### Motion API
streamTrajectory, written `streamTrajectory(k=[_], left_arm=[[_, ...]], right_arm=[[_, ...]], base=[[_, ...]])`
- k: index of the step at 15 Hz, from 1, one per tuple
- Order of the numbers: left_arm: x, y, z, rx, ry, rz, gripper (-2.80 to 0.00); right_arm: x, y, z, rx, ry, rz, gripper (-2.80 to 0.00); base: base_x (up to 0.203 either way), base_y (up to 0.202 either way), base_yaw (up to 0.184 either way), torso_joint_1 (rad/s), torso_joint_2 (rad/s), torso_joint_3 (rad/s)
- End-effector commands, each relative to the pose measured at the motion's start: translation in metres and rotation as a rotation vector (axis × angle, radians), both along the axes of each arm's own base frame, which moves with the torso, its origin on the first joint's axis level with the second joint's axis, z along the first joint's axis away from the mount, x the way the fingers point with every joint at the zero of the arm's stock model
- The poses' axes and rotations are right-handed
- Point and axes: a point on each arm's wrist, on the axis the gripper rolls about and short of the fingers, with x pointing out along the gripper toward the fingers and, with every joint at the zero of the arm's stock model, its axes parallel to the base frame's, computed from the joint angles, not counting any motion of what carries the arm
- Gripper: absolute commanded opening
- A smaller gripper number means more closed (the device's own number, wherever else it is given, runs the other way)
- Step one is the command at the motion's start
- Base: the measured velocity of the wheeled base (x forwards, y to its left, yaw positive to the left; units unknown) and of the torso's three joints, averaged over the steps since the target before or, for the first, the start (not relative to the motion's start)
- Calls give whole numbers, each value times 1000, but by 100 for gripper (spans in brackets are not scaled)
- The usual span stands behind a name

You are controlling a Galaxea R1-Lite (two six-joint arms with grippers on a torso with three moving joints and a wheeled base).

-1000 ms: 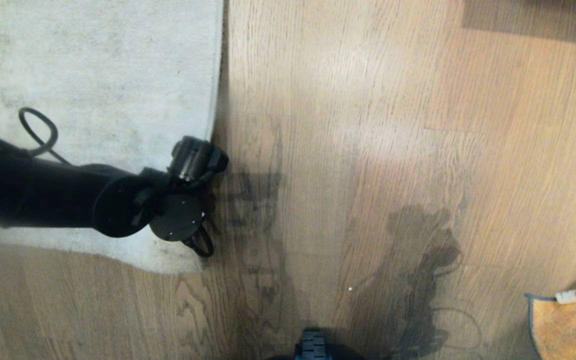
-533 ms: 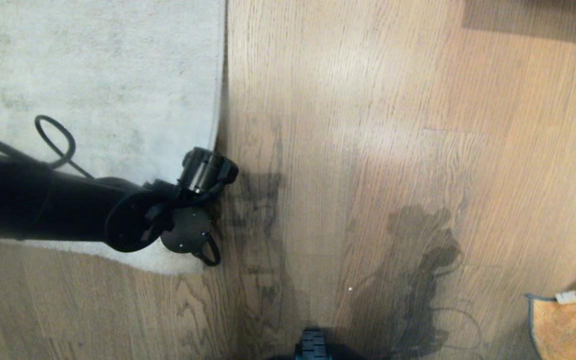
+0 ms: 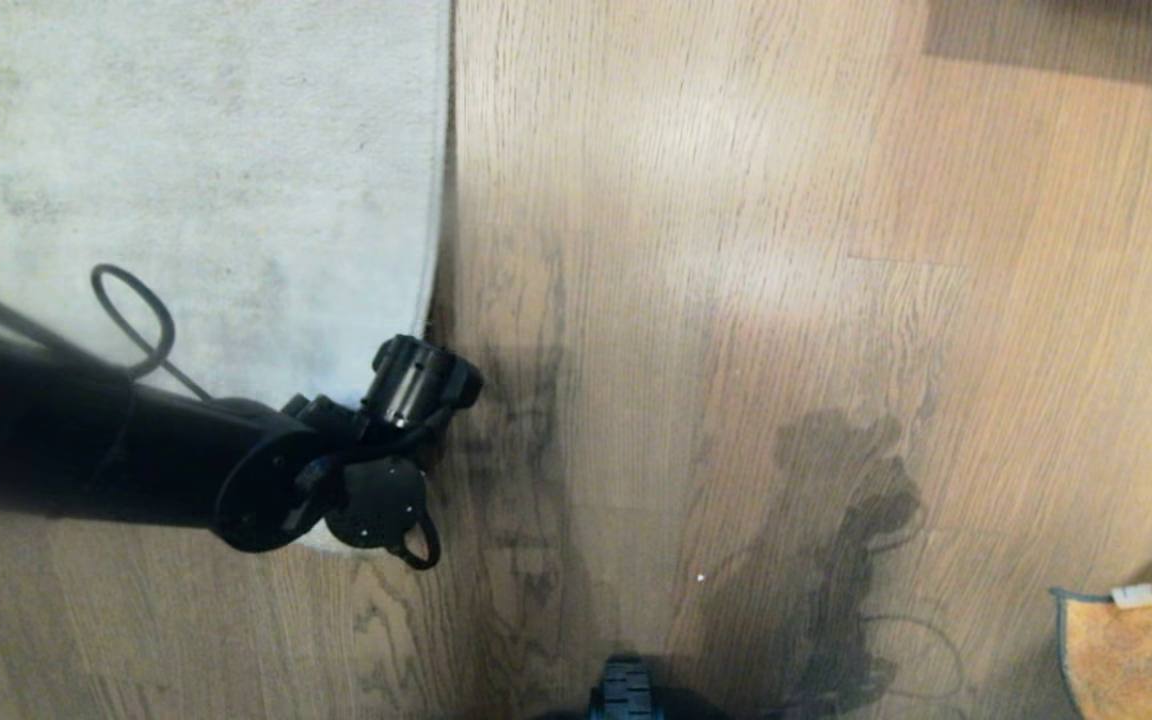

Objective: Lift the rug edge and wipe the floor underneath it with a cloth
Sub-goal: Lift up the carpet

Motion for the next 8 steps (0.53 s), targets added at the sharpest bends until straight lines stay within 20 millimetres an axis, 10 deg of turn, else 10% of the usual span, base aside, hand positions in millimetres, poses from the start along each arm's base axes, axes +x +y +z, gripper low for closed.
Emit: streamTrajectory(k=[1,8], left_arm=[[-1,3,-5,15,15,7,0],[-7,8,-14,39,48,13,0]], right_arm=[[0,0,0,-2,1,1,-280],[0,0,0,-2,1,1,-280]], base=[[0,0,0,0,0,0],[0,0,0,0,0,0]])
